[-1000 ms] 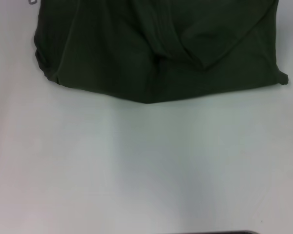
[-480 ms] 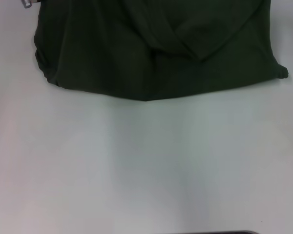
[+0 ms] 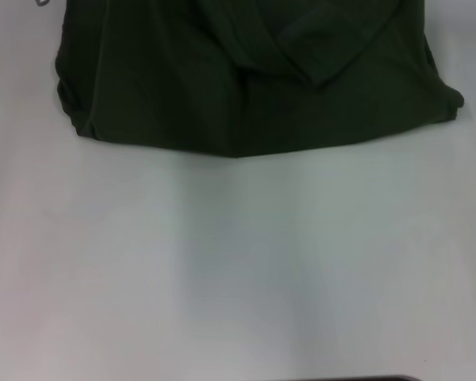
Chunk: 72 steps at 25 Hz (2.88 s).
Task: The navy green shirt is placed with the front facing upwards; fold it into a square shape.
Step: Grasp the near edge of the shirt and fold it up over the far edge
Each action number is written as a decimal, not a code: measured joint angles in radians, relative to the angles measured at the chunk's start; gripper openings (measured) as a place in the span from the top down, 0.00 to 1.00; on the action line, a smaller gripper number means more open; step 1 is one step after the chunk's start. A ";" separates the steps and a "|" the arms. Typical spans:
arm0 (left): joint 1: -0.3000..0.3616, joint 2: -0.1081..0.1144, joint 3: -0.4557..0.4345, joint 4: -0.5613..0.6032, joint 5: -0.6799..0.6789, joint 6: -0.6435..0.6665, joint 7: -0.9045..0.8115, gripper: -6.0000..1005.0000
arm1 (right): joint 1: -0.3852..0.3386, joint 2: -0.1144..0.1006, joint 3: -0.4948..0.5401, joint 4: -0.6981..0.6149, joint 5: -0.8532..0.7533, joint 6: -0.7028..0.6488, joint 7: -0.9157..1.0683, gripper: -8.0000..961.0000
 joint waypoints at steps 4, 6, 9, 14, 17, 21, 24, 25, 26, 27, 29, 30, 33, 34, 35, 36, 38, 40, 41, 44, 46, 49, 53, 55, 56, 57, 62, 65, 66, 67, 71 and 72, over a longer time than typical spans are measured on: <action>0.004 0.002 0.003 -0.005 0.001 0.000 -0.008 0.95 | 0.004 0.005 -0.007 -0.001 0.000 0.024 -0.002 0.99; 0.008 0.006 0.005 -0.006 0.001 -0.001 -0.010 0.95 | 0.005 0.008 -0.015 -0.001 0.000 0.041 -0.002 0.99; 0.013 0.010 0.007 -0.007 0.000 -0.002 -0.008 0.95 | 0.002 0.018 -0.030 -0.001 0.000 0.081 -0.002 0.99; 0.017 0.009 0.009 -0.004 0.000 -0.020 -0.005 0.95 | 0.001 0.034 -0.063 0.008 -0.003 0.141 -0.002 0.99; 0.013 0.007 0.009 0.000 0.004 -0.028 -0.005 0.95 | 0.002 0.043 -0.084 0.009 -0.003 0.170 -0.002 0.99; 0.011 0.006 0.009 0.003 0.008 -0.031 -0.004 0.95 | 0.004 0.055 -0.110 0.009 -0.003 0.197 -0.002 0.99; 0.013 0.006 0.009 0.001 0.008 -0.031 -0.004 0.95 | 0.005 0.059 -0.132 0.010 -0.004 0.202 -0.002 0.99; 0.014 0.006 0.009 -0.001 0.007 -0.031 -0.004 0.95 | 0.005 0.059 -0.136 0.010 -0.004 0.204 -0.002 0.99; 0.015 0.006 0.009 -0.002 0.007 -0.032 -0.004 0.95 | 0.005 0.059 -0.139 0.010 -0.004 0.206 -0.002 0.99; 0.015 0.006 0.009 -0.002 0.007 -0.033 -0.004 0.95 | 0.005 0.059 -0.141 0.010 -0.004 0.208 -0.002 0.99; 0.015 0.005 0.010 -0.002 0.007 -0.038 -0.004 0.95 | 0.004 0.059 -0.141 0.010 -0.004 0.214 -0.002 0.99; 0.012 0.005 0.010 -0.002 0.007 -0.041 -0.003 0.95 | 0.003 0.059 -0.142 0.010 -0.005 0.217 -0.002 0.99; 0.007 0.005 0.010 -0.003 0.007 -0.043 -0.002 0.95 | -0.001 0.059 -0.142 0.006 -0.005 0.223 -0.001 0.99; 0.005 0.005 0.011 -0.001 0.007 -0.046 -0.002 0.95 | -0.002 0.059 -0.142 0.006 -0.005 0.223 -0.001 0.99; 0.003 0.005 0.013 0.001 0.007 -0.050 -0.001 0.95 | -0.003 0.058 -0.142 0.006 -0.005 0.223 -0.001 0.99; 0.002 0.005 0.018 0.005 0.007 -0.057 -0.001 0.95 | -0.004 0.059 -0.142 0.006 -0.005 0.223 -0.001 0.99; 0.000 0.005 0.029 0.015 0.005 -0.066 -0.001 0.95 | -0.006 0.059 -0.142 0.007 -0.005 0.224 -0.001 0.99; -0.006 0.008 0.037 0.032 0.004 -0.079 -0.001 0.95 | -0.011 0.060 -0.142 0.008 -0.005 0.233 0.002 0.99; -0.010 0.009 0.038 0.040 0.004 -0.085 -0.001 0.95 | -0.014 0.060 -0.142 0.007 -0.005 0.239 0.005 0.99; -0.018 0.009 0.040 0.048 0.003 -0.105 0.000 0.95 | -0.017 0.061 -0.142 0.001 -0.005 0.246 0.007 0.99; -0.025 0.013 0.041 0.048 0.001 -0.114 0.000 0.95 | -0.017 0.061 -0.140 -0.001 -0.005 0.246 0.007 0.99; -0.037 0.022 0.042 0.057 0.001 -0.123 0.000 0.95 | -0.018 0.059 -0.138 -0.008 -0.005 0.251 0.007 0.99; -0.047 0.030 0.043 0.078 0.001 -0.131 0.000 0.95 | -0.018 0.060 -0.147 -0.008 -0.005 0.265 0.001 0.99; -0.047 0.030 0.044 0.083 0.001 -0.136 0.001 0.95 | -0.018 0.060 -0.161 -0.005 -0.006 0.272 -0.001 0.98; -0.047 0.030 0.045 0.083 0.001 -0.139 0.001 0.95 | -0.018 0.060 -0.168 -0.004 -0.008 0.274 -0.001 0.98; -0.045 0.026 0.045 0.082 -0.001 -0.143 0.009 0.94 | -0.018 0.060 -0.175 -0.003 -0.011 0.275 -0.001 0.97; -0.044 0.007 0.047 0.080 -0.028 -0.152 0.075 0.94 | -0.006 0.069 -0.212 -0.001 -0.072 0.282 -0.001 0.96; -0.043 0.002 0.048 0.078 -0.028 -0.158 0.080 0.94 | -0.003 0.076 -0.218 -0.001 -0.100 0.302 0.002 0.95; -0.041 0.001 0.048 0.076 -0.029 -0.160 0.080 0.91 | -0.003 0.078 -0.218 -0.001 -0.111 0.310 0.003 0.94; -0.038 0.000 0.048 0.075 -0.029 -0.160 0.080 0.88 | -0.001 0.079 -0.218 -0.001 -0.122 0.317 0.004 0.94; -0.027 0.002 0.044 0.076 -0.029 -0.160 0.069 0.78 | 0.004 0.078 -0.218 -0.001 -0.146 0.331 0.007 0.84; -0.025 0.003 0.043 0.077 -0.029 -0.160 0.067 0.75 | 0.004 0.077 -0.218 -0.001 -0.147 0.334 0.008 0.80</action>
